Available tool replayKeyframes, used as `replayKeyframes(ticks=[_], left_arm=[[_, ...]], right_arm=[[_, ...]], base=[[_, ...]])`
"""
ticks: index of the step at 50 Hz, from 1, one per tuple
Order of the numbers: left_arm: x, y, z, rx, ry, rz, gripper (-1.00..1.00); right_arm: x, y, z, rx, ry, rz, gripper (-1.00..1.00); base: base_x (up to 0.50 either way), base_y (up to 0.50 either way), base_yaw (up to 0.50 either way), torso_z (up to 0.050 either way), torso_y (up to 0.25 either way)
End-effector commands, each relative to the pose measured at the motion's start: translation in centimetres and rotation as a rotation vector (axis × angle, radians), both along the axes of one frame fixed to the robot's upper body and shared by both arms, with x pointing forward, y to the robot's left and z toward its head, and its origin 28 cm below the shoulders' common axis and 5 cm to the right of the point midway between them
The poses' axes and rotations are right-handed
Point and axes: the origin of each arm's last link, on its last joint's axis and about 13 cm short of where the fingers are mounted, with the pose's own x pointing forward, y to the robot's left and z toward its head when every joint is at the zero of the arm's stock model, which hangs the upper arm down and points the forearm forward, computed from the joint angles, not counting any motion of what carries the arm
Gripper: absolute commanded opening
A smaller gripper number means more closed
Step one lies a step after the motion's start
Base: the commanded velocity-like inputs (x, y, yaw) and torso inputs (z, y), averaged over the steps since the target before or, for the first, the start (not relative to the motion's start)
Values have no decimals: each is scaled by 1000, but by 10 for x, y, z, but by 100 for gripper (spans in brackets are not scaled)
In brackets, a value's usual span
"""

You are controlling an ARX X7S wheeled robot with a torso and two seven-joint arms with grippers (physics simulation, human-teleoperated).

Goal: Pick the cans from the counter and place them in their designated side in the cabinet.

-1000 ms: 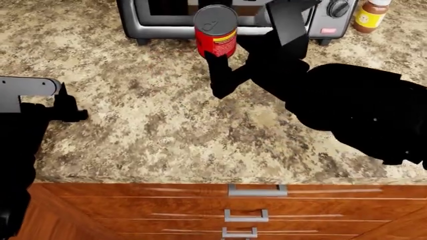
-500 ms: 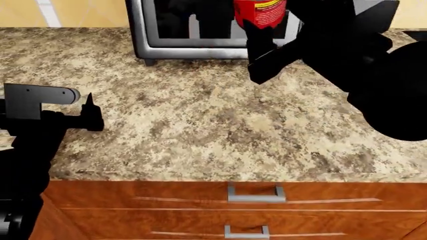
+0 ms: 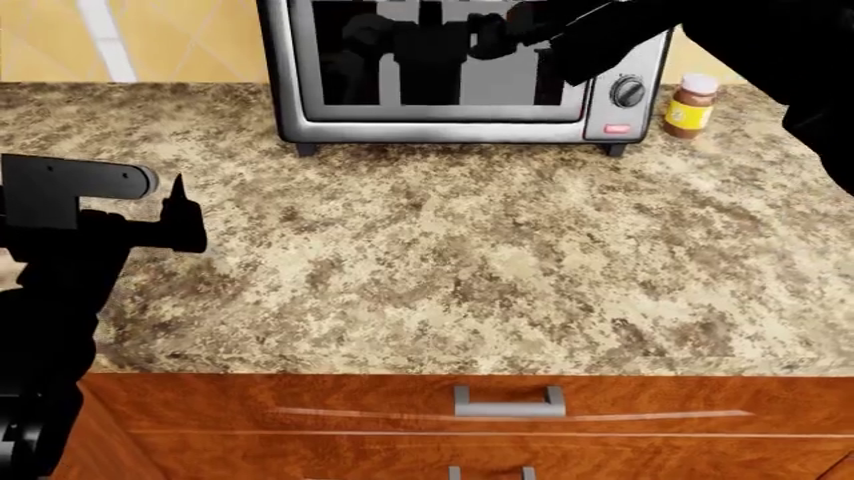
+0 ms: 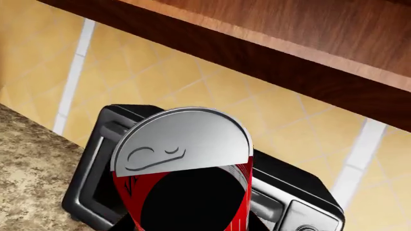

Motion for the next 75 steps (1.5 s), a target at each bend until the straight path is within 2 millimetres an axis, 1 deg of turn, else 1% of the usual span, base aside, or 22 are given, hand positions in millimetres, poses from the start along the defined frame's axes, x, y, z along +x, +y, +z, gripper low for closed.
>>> replayKeyframes(ticks=[1,8,16,23,30,36,40,47,53,60,66,75], left_arm=[[0,1,5,12,-12,6,100],[3,2,7,8,-20,13,100],[8,2,10,11,-26,16,100],[13,3,14,16,-33,19,100],[18,3,14,19,-29,20,100],[17,4,20,24,-31,24,100],[17,4,25,23,-38,30,100],[18,4,26,19,-40,41,100],[21,3,24,18,-47,44,100],[20,3,26,28,-57,48,100],[19,3,26,32,-63,51,100],[19,3,25,36,-62,57,100]], right_arm=[[-1,-4,24,-29,-81,-55,-100],[0,-7,35,-29,-89,-74,-100],[11,-9,58,-19,-85,-99,-100],[17,-10,74,12,-82,-119,-100],[27,-8,95,104,-86,-125,-100],[37,-11,116,173,-84,-174,-100],[45,-11,131,202,-90,-200,-100],[57,-13,151,234,-99,-230,-100],[57,-15,170,243,-110,-251,-100],[50,-12,188,215,-164,-273,-100],[46,-6,194,199,-202,-288,-100],[46,-1,196,172,-216,-280,-100]], base=[[0,0,0,50,100],[0,0,0,50,102],[0,0,0,50,102],[0,0,0,50,102],[0,0,0,50,102],[0,0,0,50,102],[0,0,0,50,102],[0,0,0,50,102],[0,0,0,23,41],[0,0,0,0,0],[0,0,0,0,0],[-48,-125,0,0,0]])
